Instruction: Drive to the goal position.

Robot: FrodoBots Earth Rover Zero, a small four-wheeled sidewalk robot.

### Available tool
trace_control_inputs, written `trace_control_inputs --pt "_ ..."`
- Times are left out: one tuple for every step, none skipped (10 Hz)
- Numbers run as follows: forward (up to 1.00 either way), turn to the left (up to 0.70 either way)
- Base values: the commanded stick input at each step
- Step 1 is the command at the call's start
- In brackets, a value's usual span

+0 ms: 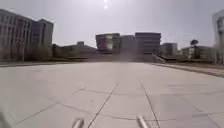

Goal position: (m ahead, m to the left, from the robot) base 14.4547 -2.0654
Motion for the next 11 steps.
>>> trace_control_inputs --pt "0.7 0.01" --pt "0.7 0.01" --pt "0.7 0.01" --pt "0.7 0.01" --pt "0.7 0.01" --pt "0.7 0.01" --pt "0.7 0.01" --pt "0.7 0.01" --pt "0.7 0.01" --pt "0.7 0.01" --pt "0.7 0.01"
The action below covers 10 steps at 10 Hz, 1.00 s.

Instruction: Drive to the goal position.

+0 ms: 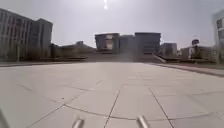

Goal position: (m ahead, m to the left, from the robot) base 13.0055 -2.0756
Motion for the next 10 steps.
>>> trace_control_inputs --pt "0.7 0.01" --pt "0.7 0.01" --pt "0.7 0.01" --pt "0.7 0.01" --pt "0.7 0.01" --pt "0.7 0.01" --pt "0.7 0.01" --pt "0.7 0.01" --pt "0.7 0.01" --pt "0.7 0.01"
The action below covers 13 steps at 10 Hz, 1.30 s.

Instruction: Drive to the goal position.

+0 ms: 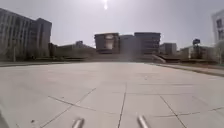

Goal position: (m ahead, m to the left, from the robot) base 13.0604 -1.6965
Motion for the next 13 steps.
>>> trace_control_inputs --pt "0.7 0.01" --pt "0.7 0.01" --pt "0.7 0.01" --pt "0.7 0.01" --pt "0.7 0.01" --pt "0.7 0.01" --pt "0.7 0.01" --pt "0.7 0.01" --pt "0.7 0.01" --pt "0.7 0.01" --pt "0.7 0.01" --pt "0.7 0.01" --pt "0.7 0.01"
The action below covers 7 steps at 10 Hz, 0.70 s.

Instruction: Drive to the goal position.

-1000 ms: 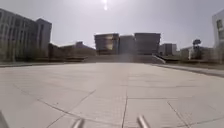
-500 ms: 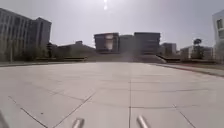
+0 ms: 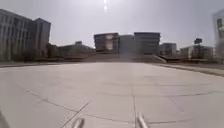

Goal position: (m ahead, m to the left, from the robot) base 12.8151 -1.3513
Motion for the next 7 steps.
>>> trace_control_inputs --pt "0.7 0.01" --pt "0.7 0.01" --pt "0.7 0.01" --pt "0.7 0.01" --pt "0.7 0.01" --pt "0.7 0.01" --pt "0.7 0.01"
